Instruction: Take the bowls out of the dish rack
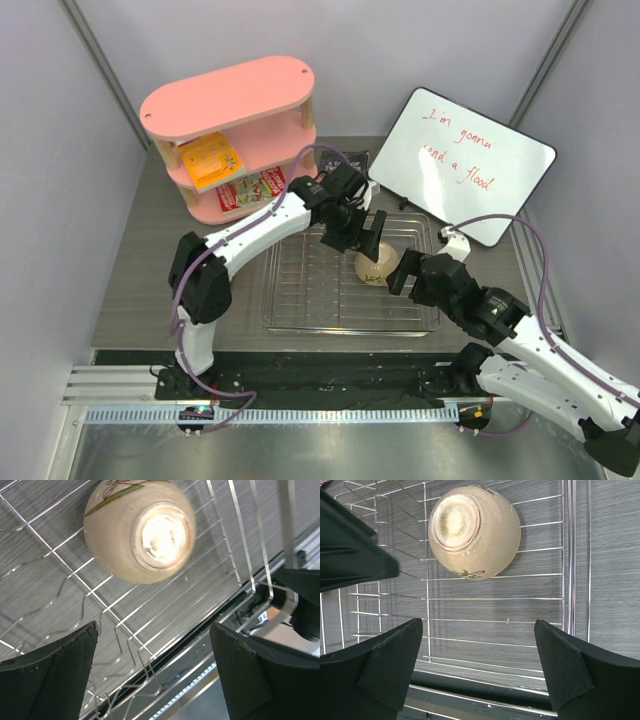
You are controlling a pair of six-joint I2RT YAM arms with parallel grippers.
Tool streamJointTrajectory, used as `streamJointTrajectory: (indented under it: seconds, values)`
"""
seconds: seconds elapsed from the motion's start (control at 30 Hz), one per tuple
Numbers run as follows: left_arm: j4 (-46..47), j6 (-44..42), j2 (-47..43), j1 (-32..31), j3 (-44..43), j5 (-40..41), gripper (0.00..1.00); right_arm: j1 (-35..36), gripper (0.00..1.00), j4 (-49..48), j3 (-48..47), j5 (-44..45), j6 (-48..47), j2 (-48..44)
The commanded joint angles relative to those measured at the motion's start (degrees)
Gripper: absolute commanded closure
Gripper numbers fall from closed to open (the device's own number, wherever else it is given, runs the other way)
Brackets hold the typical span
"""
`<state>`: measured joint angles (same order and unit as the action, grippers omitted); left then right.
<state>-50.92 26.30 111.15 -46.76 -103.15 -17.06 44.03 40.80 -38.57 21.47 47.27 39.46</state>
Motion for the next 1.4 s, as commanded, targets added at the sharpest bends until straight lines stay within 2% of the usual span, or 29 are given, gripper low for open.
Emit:
streamJointTrajectory:
  seconds: [0.0, 0.43, 1.17, 1.37]
  values:
    - [1.1, -2.3, 3.5, 0.1, -3.2, 0.6, 0.07, -0.2, 0.00, -1.3, 0.2, -0.5, 0.4, -1.2]
    - [1.2, -1.4, 12.1, 1.5, -12.6, -1.8, 0.06, -0.2, 0.00, -1.2, 1.0, 0.8, 0.5, -1.4]
    - [6.9, -2.0, 17.5, 4.8, -6.9, -9.6, 0.07, -0.2, 0.01, -1.9, 1.7, 1.6, -0.6, 1.0]
    - [7.8, -2.3, 18.9, 4.8, -6.4, -9.0, 0.07, -0.2, 0.00, -2.4, 2.5, 1.6, -0.3, 1.4]
